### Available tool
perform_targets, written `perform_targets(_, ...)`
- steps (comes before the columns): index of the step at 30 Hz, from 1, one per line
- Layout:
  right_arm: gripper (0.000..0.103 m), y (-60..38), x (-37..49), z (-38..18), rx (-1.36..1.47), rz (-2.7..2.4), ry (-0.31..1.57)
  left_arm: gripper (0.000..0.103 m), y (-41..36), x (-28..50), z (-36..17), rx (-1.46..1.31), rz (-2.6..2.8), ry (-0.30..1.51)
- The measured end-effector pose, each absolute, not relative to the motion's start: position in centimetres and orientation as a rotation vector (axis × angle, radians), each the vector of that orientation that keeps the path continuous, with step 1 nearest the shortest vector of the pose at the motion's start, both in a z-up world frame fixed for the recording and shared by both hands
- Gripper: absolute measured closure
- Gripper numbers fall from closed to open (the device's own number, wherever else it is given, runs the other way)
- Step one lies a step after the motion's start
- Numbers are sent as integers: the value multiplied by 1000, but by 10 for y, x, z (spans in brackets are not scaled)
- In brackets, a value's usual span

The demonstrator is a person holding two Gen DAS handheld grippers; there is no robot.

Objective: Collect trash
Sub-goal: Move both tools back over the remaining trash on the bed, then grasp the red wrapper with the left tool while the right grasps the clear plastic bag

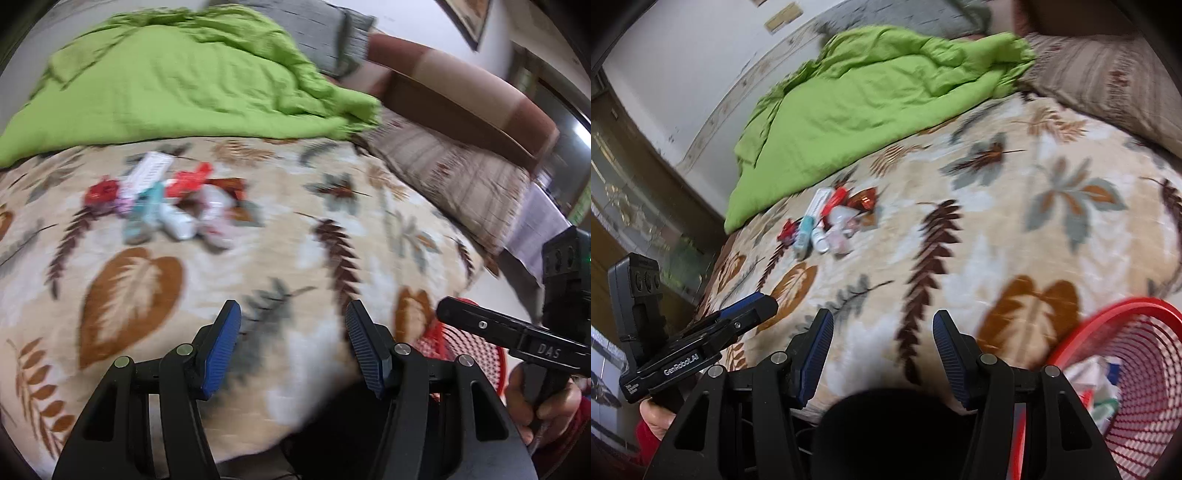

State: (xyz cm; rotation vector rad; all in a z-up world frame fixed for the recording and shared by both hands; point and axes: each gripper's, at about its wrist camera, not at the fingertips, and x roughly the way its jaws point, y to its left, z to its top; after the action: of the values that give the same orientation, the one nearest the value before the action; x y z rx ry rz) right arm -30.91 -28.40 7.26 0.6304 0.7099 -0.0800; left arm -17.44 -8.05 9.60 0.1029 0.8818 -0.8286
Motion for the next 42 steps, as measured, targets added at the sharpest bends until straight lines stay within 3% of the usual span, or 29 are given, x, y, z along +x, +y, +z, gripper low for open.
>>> perform_targets(17, 42, -237, -142, 64, 545, -38, 781, 45, 22, -71, 61, -50, -377, 835)
perform_targets(25, 46, -242, -68, 26, 668, -130, 841, 45, 35, -55, 58, -128, -363, 872)
perform_targets(27, 49, -240, -62, 19, 663, -137, 856, 45, 37, -49, 60, -141, -362, 877)
perform_targets(29, 59, -240, -58, 8, 672, -133, 889, 45, 37, -38, 64, -160, -362, 881)
perform_targets(32, 63, -243, -59, 5, 688, -107, 883, 45, 34, -20, 69, -199, -368, 895)
perform_targets(38, 65, -253, -81, 23, 648, -141, 786, 35, 14, 29, 80, -263, -374, 932)
perform_targets(42, 65, -254, -87, 28, 654, -137, 764, 34, -4, 64, 71, -316, -361, 1009)
